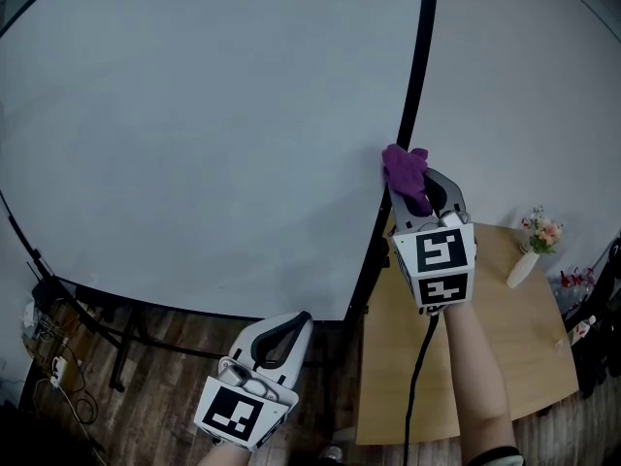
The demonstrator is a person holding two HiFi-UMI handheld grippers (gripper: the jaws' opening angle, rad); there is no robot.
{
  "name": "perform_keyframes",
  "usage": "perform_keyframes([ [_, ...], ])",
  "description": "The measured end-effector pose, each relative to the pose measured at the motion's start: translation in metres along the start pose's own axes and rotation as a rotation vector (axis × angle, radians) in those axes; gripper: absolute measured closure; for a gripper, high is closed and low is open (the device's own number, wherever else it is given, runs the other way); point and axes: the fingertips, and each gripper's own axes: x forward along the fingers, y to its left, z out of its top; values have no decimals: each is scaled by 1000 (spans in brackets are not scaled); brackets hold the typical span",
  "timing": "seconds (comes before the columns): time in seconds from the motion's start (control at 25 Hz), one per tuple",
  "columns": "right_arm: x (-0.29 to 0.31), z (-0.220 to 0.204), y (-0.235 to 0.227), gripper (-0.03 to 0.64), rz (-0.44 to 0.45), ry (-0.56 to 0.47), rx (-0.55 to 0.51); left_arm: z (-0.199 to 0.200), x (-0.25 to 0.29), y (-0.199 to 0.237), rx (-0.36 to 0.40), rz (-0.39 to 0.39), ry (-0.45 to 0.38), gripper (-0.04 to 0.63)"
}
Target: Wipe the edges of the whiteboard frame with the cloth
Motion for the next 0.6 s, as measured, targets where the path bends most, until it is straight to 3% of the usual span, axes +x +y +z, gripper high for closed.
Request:
perform_keyframes([
  [0.6,-5,-48,29,503,26,97,21,-12,-10,-6,-6,-1,28,578],
])
